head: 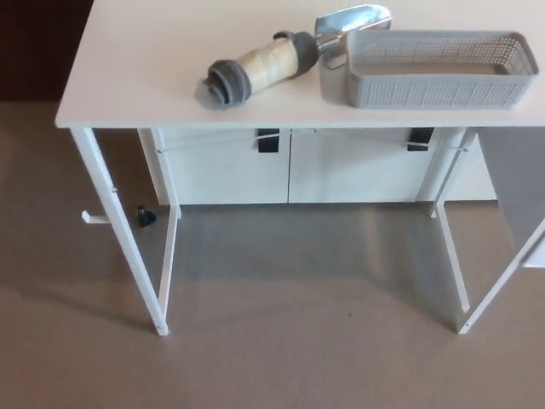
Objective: The robot walks towards a desk on which a shovel is kept on the left hand side and a container is kept on the right hand side. The robot picks up the shovel using its left hand and places it in the container.
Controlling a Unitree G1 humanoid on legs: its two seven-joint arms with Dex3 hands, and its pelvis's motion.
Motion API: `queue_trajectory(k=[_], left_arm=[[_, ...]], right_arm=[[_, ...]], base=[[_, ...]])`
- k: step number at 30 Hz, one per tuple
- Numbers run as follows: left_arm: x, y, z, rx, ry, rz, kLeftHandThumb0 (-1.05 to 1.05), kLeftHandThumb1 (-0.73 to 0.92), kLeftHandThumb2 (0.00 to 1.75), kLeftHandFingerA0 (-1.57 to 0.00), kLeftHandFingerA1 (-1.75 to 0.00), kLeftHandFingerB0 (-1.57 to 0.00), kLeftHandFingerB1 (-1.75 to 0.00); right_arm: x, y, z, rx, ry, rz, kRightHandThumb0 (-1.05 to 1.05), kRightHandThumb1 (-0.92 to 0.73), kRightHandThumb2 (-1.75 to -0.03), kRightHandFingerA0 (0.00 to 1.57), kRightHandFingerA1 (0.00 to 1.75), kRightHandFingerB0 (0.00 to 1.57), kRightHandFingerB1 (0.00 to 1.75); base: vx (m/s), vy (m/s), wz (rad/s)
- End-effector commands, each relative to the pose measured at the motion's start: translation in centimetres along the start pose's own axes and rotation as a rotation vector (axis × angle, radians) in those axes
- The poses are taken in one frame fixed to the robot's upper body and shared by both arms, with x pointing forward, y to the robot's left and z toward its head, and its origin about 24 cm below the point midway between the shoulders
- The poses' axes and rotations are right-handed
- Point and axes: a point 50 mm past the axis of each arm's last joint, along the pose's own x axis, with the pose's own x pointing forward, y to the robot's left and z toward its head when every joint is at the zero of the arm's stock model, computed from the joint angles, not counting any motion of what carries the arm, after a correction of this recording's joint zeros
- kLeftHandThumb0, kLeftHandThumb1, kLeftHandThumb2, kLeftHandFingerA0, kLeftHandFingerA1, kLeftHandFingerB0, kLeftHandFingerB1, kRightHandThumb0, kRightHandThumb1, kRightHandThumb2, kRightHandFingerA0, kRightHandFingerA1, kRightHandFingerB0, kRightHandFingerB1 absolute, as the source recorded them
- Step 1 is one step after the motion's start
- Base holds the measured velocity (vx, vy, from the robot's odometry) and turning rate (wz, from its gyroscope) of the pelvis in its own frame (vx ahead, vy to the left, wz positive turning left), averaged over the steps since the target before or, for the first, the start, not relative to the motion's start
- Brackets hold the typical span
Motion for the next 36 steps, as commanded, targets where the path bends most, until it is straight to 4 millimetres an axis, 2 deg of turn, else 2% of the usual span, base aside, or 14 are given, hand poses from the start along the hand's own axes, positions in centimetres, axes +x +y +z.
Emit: queue_trajectory(k=[1, 2, 5, 10, 11, 12, 21, 22, 24, 25, 29, 30, 31, 36], left_arm=[[-0.11, -0.29, 0.49, 0.010, -0.025, 0.007, 0.01, 0.66, 0.58, -0.35, -0.42, -0.37, -0.34], [-0.08, -0.17, 0.42, 0.004, -0.022, 0.007, 0.01, 0.45, 0.92, -0.26, -0.56, -0.26, -0.54], [-0.01, 0.00, 0.22, -0.004, -0.018, 0.005, -0.01, 0.45, 0.92, -0.27, -0.56, -0.25, -0.53], [0.12, 0.14, 0.45, 0.007, -0.021, 0.003, 0.00, 0.46, 0.93, -0.26, -0.56, -0.24, -0.53], [0.11, 0.12, 0.48, 0.009, -0.021, 0.004, 0.00, 0.45, 0.93, -0.27, -0.56, -0.26, -0.53], [0.15, 0.16, 0.56, 0.013, -0.021, 0.009, -0.01, 0.65, 0.58, -0.38, -0.40, -0.38, -0.33], [0.24, -0.03, 1.07, 0.013, -0.035, 0.005, -0.03, 0.66, 0.58, -0.37, -0.42, -0.38, -0.34], [0.20, -0.04, 1.06, 0.000, -0.034, 0.002, -0.01, 0.46, 0.93, -0.27, -0.56, -0.26, -0.54], [0.18, -0.04, 1.03, 0.000, -0.033, 0.002, -0.01, 0.46, 0.93, -0.26, -0.56, -0.25, -0.53], [0.20, -0.02, 1.00, 0.002, -0.031, 0.002, -0.02, 0.66, 0.58, -0.36, -0.41, -0.36, -0.34], [0.10, 0.11, 0.97, 0.014, -0.031, 0.003, -0.02, 0.65, 0.58, -0.36, -0.41, -0.37, -0.34], [0.13, 0.15, 1.00, 0.014, -0.034, 0.004, -0.01, 0.45, 0.92, -0.26, -0.56, -0.25, -0.53], [0.13, 0.12, 1.01, 0.009, -0.034, 0.005, -0.02, 0.65, 0.59, -0.36, -0.41, -0.38, -0.34], [0.17, 0.23, 1.00, 0.000, -0.038, 0.016, -0.03, 0.64, 0.58, -0.38, -0.41, -0.38, -0.34]], right_arm=[[-0.05, -0.49, 0.24, -0.010, -0.023, -0.014, -0.30, -0.60, -0.57, 0.62, 0.58, 0.42, 0.45], [-0.05, -0.47, 0.26, -0.010, -0.022, -0.014, -0.30, -0.60, -0.57, 0.63, 0.58, 0.43, 0.46], [-0.33, -0.31, 0.45, -0.017, -0.016, -0.014, -0.29, -0.61, -0.58, 0.62, 0.58, 0.42, 0.45], [-0.02, -0.22, 0.37, -0.010, -0.010, -0.016, -0.31, -0.60, -0.57, 0.65, 0.59, 0.45, 0.45], [0.04, -0.24, 0.33, -0.008, -0.010, -0.016, -0.31, -0.60, -0.57, 0.64, 0.59, 0.45, 0.46], [-0.03, -0.19, 0.42, -0.007, -0.015, -0.011, -0.31, -0.60, -0.57, 0.64, 0.60, 0.45, 0.46], [-0.15, 0.07, 0.76, -0.008, -0.021, -0.004, -0.31, -0.61, -0.57, 0.61, 0.59, 0.44, 0.46], [-0.26, 0.14, 0.82, -0.008, -0.021, -0.004, -0.30, -0.61, -0.57, 0.62, 0.59, 0.44, 0.46], [-0.28, 0.16, 0.76, -0.009, -0.019, -0.008, -0.29, -0.61, -0.58, 0.63, 0.58, 0.45, 0.46], [-0.23, 0.15, 0.71, -0.010, -0.018, -0.011, -0.28, -0.62, -0.58, 0.63, 0.59, 0.45, 0.46], [-0.09, 0.15, 0.41, 0.011, -0.013, -0.008, -0.26, -0.62, -0.58, 0.61, 0.58, 0.46, 0.47], [-0.01, 0.15, 0.43, 0.016, -0.014, -0.006, -0.28, -0.61, -0.57, 0.60, 0.57, 0.45, 0.47], [0.08, 0.09, 0.37, 0.014, -0.012, -0.006, -0.28, -0.61, -0.57, 0.60, 0.57, 0.46, 0.47], [0.44, 0.06, 0.64, 0.001, -0.017, -0.002, -0.28, -0.62, -0.58, 0.63, 0.58, 0.47, 0.48]], base=[[0.09, -0.297, 0.12], [0.12, -0.326, 0.33], [0.15, -0.540, 0.06], [0.13, -0.163, -0.02], [0.14, -0.072, -0.09], [0.14, -0.073, -0.10], [0.18, 0.132, -0.05], [0.24, 0.058, 0.12], [0.22, 0.015, 0.03], [0.19, -0.039, 0.12], [0.20, -0.106, 0.16], [0.26, -0.168, 0.16], [0.26, -0.231, 0.21], [0.33, -0.291, 0.11]])
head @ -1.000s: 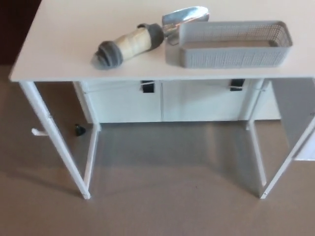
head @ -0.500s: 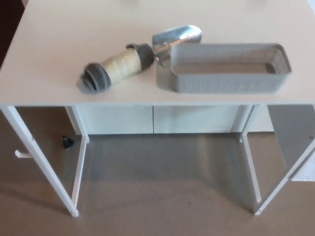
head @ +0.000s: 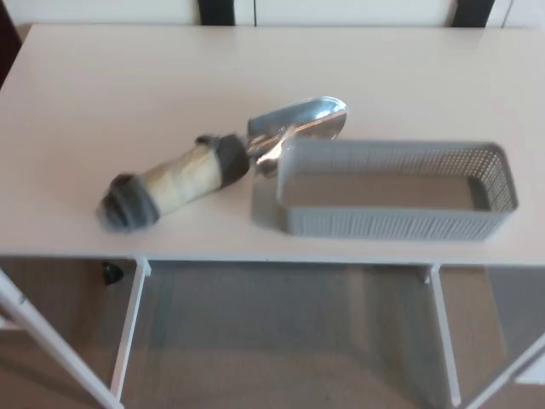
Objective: The robot walks towards a desk on which a shovel is kept on the left hand side and a container is kept on the right hand side. The robot picks up the shovel using its left hand and places it in the container.
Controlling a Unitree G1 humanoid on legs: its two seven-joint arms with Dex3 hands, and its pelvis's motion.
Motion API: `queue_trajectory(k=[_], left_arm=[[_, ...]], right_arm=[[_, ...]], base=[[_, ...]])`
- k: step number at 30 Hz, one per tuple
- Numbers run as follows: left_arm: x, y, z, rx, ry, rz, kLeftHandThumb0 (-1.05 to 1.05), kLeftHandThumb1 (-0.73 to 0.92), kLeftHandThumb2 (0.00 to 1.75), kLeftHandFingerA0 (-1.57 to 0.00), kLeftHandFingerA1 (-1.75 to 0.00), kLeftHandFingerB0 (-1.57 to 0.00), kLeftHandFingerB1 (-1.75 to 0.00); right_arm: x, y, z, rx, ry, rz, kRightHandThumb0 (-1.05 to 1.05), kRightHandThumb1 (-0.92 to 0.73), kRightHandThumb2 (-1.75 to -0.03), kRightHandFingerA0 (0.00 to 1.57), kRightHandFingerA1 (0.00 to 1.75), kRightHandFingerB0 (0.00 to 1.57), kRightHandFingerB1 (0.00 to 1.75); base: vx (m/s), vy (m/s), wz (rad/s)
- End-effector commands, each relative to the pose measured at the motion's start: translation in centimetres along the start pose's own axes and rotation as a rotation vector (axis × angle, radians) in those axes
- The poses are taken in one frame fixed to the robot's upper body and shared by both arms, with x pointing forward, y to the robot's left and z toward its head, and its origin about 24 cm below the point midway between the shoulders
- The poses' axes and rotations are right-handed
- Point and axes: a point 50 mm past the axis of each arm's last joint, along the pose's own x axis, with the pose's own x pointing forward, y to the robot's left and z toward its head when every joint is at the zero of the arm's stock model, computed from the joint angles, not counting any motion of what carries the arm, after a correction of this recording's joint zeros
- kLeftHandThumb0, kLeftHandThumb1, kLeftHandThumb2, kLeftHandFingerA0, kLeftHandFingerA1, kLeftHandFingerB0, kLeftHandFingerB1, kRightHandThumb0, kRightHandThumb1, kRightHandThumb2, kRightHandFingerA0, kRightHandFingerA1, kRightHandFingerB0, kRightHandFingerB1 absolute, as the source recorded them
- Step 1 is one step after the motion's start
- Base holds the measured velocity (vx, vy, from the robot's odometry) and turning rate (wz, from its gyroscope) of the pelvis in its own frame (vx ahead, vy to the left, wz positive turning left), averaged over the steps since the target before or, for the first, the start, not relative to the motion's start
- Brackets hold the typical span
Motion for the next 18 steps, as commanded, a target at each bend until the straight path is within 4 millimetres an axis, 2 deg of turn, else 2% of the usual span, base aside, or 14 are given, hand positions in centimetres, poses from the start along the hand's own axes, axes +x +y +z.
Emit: queue_trajectory(k=[1, 6, 11, 16, 17, 18], left_arm=[[-0.1, 0.6, 0.1, -0.003, 0.003, 0.028, -0.03, 0.64, 0.57, -0.39, -0.41, -0.39, -0.34], [0.1, 0.5, 0.3, 0.000, -0.004, 0.017, -0.02, 0.64, 0.57, -0.38, -0.42, -0.38, -0.33], [-0.2, 0.8, 0.2, 0.015, 0.002, 0.029, 0.01, 0.62, 0.57, -0.38, -0.43, -0.37, -0.34], [-0.5, 0.5, -0.1, -0.003, 0.010, 0.013, 0.06, 0.61, 0.57, -0.37, -0.43, -0.35, -0.37], [-0.7, 0.5, -0.2, -0.006, 0.013, 0.010, 0.04, 0.41, 0.89, -0.26, -0.56, -0.26, -0.54], [-0.8, 0.5, -0.3, -0.006, 0.015, 0.008, 0.04, 0.41, 0.89, -0.26, -0.56, -0.26, -0.54]], right_arm=[[0.3, -0.1, 0.2, -0.005, -0.009, 0.004, -0.28, -0.62, -0.58, 0.63, 0.58, 0.47, 0.47], [0.5, -0.2, 0.5, -0.017, -0.018, 0.006, -0.29, -0.62, -0.57, 0.62, 0.57, 0.48, 0.47], [0.6, 0.1, 0.3, -0.005, -0.010, 0.014, -0.30, -0.61, -0.57, 0.63, 0.56, 0.47, 0.47], [0.1, 0.5, 0.4, -0.001, -0.016, 0.006, -0.27, -0.63, -0.58, 0.59, 0.54, 0.45, 0.46], [-0.2, 0.7, 0.3, 0.003, -0.014, 0.011, -0.27, -0.64, -0.58, 0.57, 0.53, 0.43, 0.45], [-0.5, 0.8, 0.3, 0.006, -0.013, 0.013, -0.27, -0.64, -0.58, 0.55, 0.52, 0.41, 0.45]], base=[[0.24, -0.100, 0.14], [0.12, 0.019, -0.08], [0.06, 0.188, -0.24], [0.01, 0.185, 0.09], [0.00, 0.000, 0.00], [0.01, 0.055, 0.09]])
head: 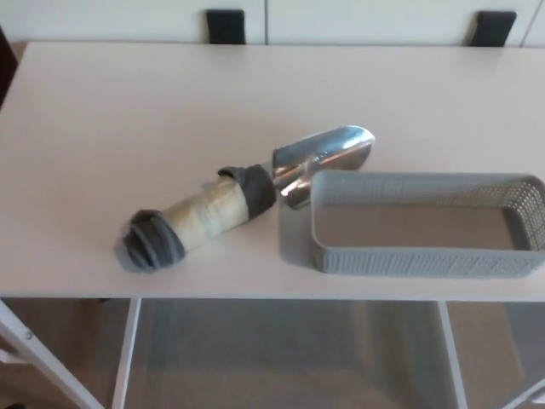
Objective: The robot walks towards a desk on which a shovel is kept on the left hand side and a container is kept on the right hand side. The robot picks up the shovel using its left hand and places it in the container.
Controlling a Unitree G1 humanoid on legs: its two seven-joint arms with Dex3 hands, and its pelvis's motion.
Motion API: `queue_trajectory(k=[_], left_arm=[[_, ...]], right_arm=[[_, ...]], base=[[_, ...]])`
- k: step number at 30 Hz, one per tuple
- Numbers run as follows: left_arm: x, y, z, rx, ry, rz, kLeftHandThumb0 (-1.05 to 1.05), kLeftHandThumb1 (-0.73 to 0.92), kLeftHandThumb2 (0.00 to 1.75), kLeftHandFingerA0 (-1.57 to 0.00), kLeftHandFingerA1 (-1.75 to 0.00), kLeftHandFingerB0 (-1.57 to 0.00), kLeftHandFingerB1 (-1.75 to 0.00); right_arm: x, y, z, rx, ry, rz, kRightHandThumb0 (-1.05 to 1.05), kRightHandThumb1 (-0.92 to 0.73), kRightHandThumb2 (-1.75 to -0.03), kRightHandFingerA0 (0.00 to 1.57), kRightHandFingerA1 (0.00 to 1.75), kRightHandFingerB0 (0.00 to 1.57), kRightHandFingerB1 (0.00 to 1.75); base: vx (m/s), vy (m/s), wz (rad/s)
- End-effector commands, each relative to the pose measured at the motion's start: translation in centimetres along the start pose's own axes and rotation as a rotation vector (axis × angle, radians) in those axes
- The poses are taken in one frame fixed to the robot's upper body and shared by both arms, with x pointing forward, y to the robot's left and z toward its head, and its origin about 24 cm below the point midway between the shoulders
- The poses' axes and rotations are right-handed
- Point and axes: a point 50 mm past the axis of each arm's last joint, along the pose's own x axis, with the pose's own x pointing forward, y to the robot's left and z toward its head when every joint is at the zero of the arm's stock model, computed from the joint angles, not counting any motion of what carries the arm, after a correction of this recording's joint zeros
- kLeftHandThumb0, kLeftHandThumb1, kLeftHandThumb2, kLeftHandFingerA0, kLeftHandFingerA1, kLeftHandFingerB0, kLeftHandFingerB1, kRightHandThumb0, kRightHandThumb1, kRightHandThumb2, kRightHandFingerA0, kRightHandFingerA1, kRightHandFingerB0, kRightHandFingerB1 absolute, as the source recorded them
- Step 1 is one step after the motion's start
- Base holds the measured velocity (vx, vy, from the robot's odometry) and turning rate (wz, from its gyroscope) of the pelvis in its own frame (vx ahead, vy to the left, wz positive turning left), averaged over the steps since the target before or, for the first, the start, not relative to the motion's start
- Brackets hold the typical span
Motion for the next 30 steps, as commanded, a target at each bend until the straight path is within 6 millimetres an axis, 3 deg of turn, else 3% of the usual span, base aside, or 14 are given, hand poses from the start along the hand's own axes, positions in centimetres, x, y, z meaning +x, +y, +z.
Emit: queue_trajectory(k=[1, 5, 6, 8, 9, 10, 11, 12, 19, 22, 23, 26, 27, 30], left_arm=[[-0.5, -0.2, -0.3, 0.014, 0.007, -0.011, 0.01, 0.38, 0.86, -0.27, -0.56, -0.26, -0.55], [-0.7, -0.7, -0.4, 0.026, 0.027, -0.022, 0.02, 0.40, 0.88, -0.26, -0.56, -0.25, -0.53], [-0.7, -0.7, -0.3, 0.027, 0.023, -0.028, 0.02, 0.60, 0.57, -0.37, -0.42, -0.35, -0.37], [-0.8, -0.6, -0.5, 0.020, 0.024, -0.039, 0.00, 0.59, 0.56, -0.38, -0.42, -0.36, -0.37], [-0.7, -0.7, -0.5, 0.019, 0.025, -0.041, 0.03, 0.42, 0.89, -0.25, -0.55, -0.24, -0.53], [-0.6, -0.6, -0.5, 0.021, 0.026, -0.038, 0.02, 0.41, 0.88, -0.26, -0.55, -0.25, -0.53], [-0.6, -0.7, -0.4, 0.018, 0.025, -0.035, 0.03, 0.59, 0.56, -0.37, -0.42, -0.36, -0.36], [-0.5, -0.7, -0.3, -0.001, 0.014, -0.038, 0.02, 0.40, 0.88, -0.26, -0.56, -0.26, -0.54], [-0.4, -0.8, 0.0, 0.011, 0.020, -0.039, 0.02, 0.40, 0.87, -0.25, -0.55, -0.24, -0.53], [-0.7, -1.1, -0.1, 0.110, 0.015, -0.060, -0.03, 0.39, 0.86, -0.26, -0.56, -0.24, -0.53], [-1.0, -1.4, 0.0, 0.201, -0.012, -0.107, -0.07, 0.57, 0.55, -0.35, -0.41, -0.35, -0.35], [-1.9, -2.9, 0.6, 0.448, -0.101, -0.254, -0.19, 0.52, 0.56, -0.40, -0.41, -0.37, -0.34], [-2.7, -4.3, 1.3, 0.552, -0.140, -0.336, -0.35, 0.41, 0.63, -0.40, -0.45, -0.37, -0.41], [-4.9, -7.3, 3.6, 0.618, -0.223, -0.632, -0.38, 0.44, 0.65, -0.36, -0.43, -0.35, -0.41]], right_arm=[[-1.2, 0.2, 0.2, 0.024, -0.005, -0.008, -0.28, -0.65, -0.59, 0.51, 0.54, 0.38, 0.45], [-2.5, 0.7, 0.3, 0.081, 0.011, 0.014, -0.29, -0.65, -0.58, 0.50, 0.51, 0.37, 0.45], [-2.6, 0.7, 0.5, 0.073, 0.006, 0.019, -0.30, -0.66, -0.59, 0.51, 0.52, 0.38, 0.45], [-2.7, 0.6, 0.5, 0.069, 0.009, 0.015, -0.29, -0.65, -0.58, 0.48, 0.51, 0.35, 0.44], [-2.6, 0.6, 0.6, 0.064, 0.005, 0.015, -0.29, -0.66, -0.59, 0.50, 0.53, 0.37, 0.44], [-2.5, 0.6, 0.7, 0.062, 0.004, 0.013, -0.28, -0.65, -0.58, 0.50, 0.53, 0.37, 0.44], [-2.4, 0.6, 0.7, 0.055, 0.006, 0.012, -0.28, -0.65, -0.59, 0.50, 0.53, 0.37, 0.44], [-2.2, 0.5, 0.9, 0.046, 0.001, 0.015, -0.27, -0.66, -0.59, 0.51, 0.52, 0.37, 0.44], [-1.6, 0.4, 1.2, 0.016, -0.008, 0.022, -0.30, -0.65, -0.58, 0.52, 0.51, 0.37, 0.43], [-1.7, 0.2, 1.0, -0.006, -0.005, 0.013, -0.31, -0.64, -0.58, 0.54, 0.51, 0.39, 0.43], [-1.7, 0.1, 1.0, -0.005, -0.002, 0.010, -0.31, -0.64, -0.58, 0.54, 0.51, 0.39, 0.44], [-1.5, 0.1, 1.1, -0.006, -0.002, 0.007, -0.30, -0.65, -0.58, 0.54, 0.51, 0.39, 0.44], [-1.5, 0.2, 1.1, -0.007, -0.003, 0.010, -0.29, -0.66, -0.59, 0.54, 0.51, 0.39, 0.44], [-1.5, 0.3, 1.2, -0.003, -0.008, 0.014, -0.30, -0.66, -0.59, 0.53, 0.51, 0.38, 0.44]], base=[[0.02, 0.021, 0.13], [-0.01, -0.021, 0.06], [0.00, 0.000, 0.00], [0.02, -0.049, 0.00], [0.03, -0.085, -0.01], [0.02, -0.059, 0.10], [0.00, 0.000, 0.00], [0.00, 0.000, 0.00], [0.00, 0.000, 0.00], [0.00, 0.000, 0.00], [0.00, 0.000, 0.00], [0.00, 0.000, 0.00], [0.00, 0.000, 0.00], [0.00, 0.000, 0.00]])
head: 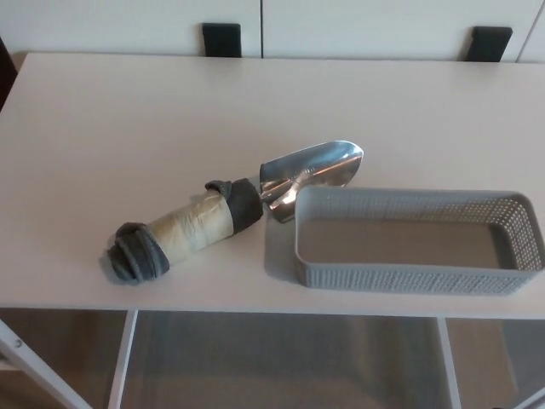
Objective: The robot walks towards a desk on which a shovel is kept on the left hand side and a container is kept on the right hand side. The robot picks up the shovel using its left hand and places it in the container.
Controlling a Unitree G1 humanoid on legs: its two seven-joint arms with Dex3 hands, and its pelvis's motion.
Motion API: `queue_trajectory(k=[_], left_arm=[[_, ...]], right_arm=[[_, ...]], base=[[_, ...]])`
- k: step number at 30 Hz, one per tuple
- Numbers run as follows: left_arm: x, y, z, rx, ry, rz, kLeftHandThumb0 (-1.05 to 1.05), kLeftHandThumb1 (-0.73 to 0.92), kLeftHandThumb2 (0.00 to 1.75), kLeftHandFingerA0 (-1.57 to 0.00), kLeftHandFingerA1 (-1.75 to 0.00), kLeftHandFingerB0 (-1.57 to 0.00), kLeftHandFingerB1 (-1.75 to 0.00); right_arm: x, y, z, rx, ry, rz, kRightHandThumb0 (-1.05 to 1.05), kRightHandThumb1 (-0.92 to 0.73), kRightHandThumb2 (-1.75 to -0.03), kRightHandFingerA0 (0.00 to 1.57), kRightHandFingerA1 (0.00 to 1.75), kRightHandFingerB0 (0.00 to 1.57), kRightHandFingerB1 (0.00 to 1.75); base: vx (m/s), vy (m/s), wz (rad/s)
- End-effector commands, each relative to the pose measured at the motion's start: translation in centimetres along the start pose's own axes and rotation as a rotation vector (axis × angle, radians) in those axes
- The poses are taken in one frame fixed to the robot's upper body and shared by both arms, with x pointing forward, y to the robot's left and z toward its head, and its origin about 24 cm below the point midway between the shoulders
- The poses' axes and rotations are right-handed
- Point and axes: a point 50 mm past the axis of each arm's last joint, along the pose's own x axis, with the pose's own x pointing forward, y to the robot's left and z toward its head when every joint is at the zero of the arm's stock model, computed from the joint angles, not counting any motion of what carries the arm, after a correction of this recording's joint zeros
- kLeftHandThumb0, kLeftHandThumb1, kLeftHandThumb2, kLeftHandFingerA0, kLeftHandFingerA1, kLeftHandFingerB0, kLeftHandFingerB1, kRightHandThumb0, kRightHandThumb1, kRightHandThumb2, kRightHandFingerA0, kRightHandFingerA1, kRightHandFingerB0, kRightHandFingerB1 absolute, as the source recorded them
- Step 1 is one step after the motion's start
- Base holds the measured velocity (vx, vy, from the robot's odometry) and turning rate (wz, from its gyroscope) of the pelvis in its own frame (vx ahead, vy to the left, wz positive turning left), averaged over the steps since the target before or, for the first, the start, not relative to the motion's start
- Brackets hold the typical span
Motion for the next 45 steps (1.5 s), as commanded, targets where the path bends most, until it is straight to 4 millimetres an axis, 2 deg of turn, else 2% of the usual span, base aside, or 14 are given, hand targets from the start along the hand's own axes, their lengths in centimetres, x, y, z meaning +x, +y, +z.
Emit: queue_trajectory(k=[1, 3, 4, 14, 20, 25, 26, 27, 29, 33, 34, 37, 41, 45], left_arm=[[-3.6, -5.2, 5.9, 0.490, -0.277, -0.543, -0.38, 0.46, 0.65, -0.36, -0.43, -0.37, -0.40], [-5.5, -6.7, 9.2, 0.514, -0.367, -0.739, -0.50, 0.48, 0.56, -0.41, -0.35, -0.44, -0.35], [-7.5, -8.0, 12.1, 0.523, -0.442, -0.891, -0.75, 0.47, 0.80, -0.40, -0.46, -0.40, -0.44], [-14.6, -10.6, 23.8, 0.529, -1.011, -1.153, -0.69, 0.65, 0.59, -0.53, -0.38, -0.45, -0.35], [-16.4, -11.6, 29.4, 0.678, -1.721, -0.792, -0.54, 0.76, 0.63, -0.51, -0.53, -0.51, -0.39], [-16.0, -12.1, 32.5, 0.811, -1.964, -0.494, -0.48, 0.74, 0.62, -0.66, -0.65, -0.43, -0.43], [-15.2, -12.1, 33.0, 0.706, -1.584, -0.789, -0.76, 0.74, 0.63, -0.25, -0.58, -0.24, -0.42], [-15.3, -11.7, 33.2, 0.733, -1.571, -0.623, -0.73, 0.56, 0.59, -0.37, -0.43, -0.35, -0.32], [-14.2, -11.3, 33.9, 0.874, -1.505, -0.435, -0.23, 0.28, 0.86, -0.12, -0.54, -0.12, -0.52], [-10.0, -10.8, 34.3, 1.058, -1.269, -0.296, -0.26, 0.32, 0.87, -0.07, -0.53, -0.07, -0.51], [-7.4, -10.6, 34.6, 1.096, -1.159, -0.258, -0.48, 0.37, 0.63, -0.10, -0.42, -0.15, -0.37], [-4.4, -10.6, 35.0, 1.160, -1.083, -0.175, -0.28, 0.27, 0.83, -0.02, -0.52, 0.00, -0.49], [0.1, -10.3, 34.8, 1.281, -0.923, -0.044, -0.51, 0.33, 0.66, 0.00, -0.05, -0.11, -0.18], [2.7, -10.1, 33.6, 1.329, -0.774, 0.023, -0.34, 0.26, 0.59, 0.00, -0.03, -0.07, -0.15]], right_arm=[[0.0, -0.5, 0.0, -0.023, 0.000, -0.018, -0.29, -0.66, -0.59, 0.54, 0.52, 0.39, 0.44], [0.0, -0.5, 0.1, -0.023, -0.002, -0.024, -0.28, -0.66, -0.59, 0.54, 0.51, 0.38, 0.44], [0.1, -0.5, 0.1, -0.026, 0.001, -0.018, -0.27, -0.67, -0.59, 0.54, 0.51, 0.38, 0.44], [0.3, -0.7, 0.4, -0.067, -0.009, -0.007, -0.30, -0.67, -0.59, 0.52, 0.50, 0.37, 0.44], [0.3, -0.4, 0.2, -0.054, -0.001, -0.028, -0.29, -0.66, -0.59, 0.54, 0.53, 0.39, 0.44], [0.2, -0.5, 0.2, -0.070, 0.000, -0.023, -0.29, -0.66, -0.59, 0.54, 0.52, 0.39, 0.44], [0.3, -0.5, 0.3, -0.066, -0.005, -0.022, -0.29, -0.66, -0.59, 0.54, 0.51, 0.39, 0.44], [0.3, -0.5, 0.3, -0.064, -0.008, -0.022, -0.30, -0.66, -0.59, 0.54, 0.51, 0.39, 0.44], [0.3, -0.6, 0.3, -0.070, -0.011, -0.020, -0.32, -0.65, -0.59, 0.55, 0.52, 0.40, 0.44], [0.2, -0.5, 0.2, -0.062, -0.005, -0.018, -0.27, -0.67, -0.59, 0.55, 0.53, 0.40, 0.45], [0.2, -0.3, 0.2, -0.063, -0.006, -0.007, -0.24, -0.67, -0.59, 0.55, 0.54, 0.42, 0.46], [0.3, -0.2, 0.3, -0.045, -0.015, -0.003, -0.23, -0.67, -0.59, 0.53, 0.54, 0.42, 0.47], [0.4, -0.2, 0.5, -0.058, -0.022, -0.005, -0.23, -0.66, -0.59, 0.54, 0.53, 0.43, 0.46], [0.1, -0.2, 0.4, -0.057, -0.019, 0.008, -0.25, -0.66, -0.59, 0.52, 0.52, 0.40, 0.45]], base=[[0.00, 0.000, 0.00], [0.00, 0.000, 0.00], [0.00, 0.000, 0.00], [0.00, 0.000, 0.00], [0.00, 0.000, 0.00], [0.00, 0.000, 0.00], [0.00, 0.000, 0.00], [0.00, 0.000, 0.00], [0.00, 0.000, 0.00], [0.00, 0.000, 0.00], [0.00, 0.000, 0.00], [0.00, 0.000, 0.00], [0.00, 0.000, 0.00], [0.00, 0.000, 0.00]])
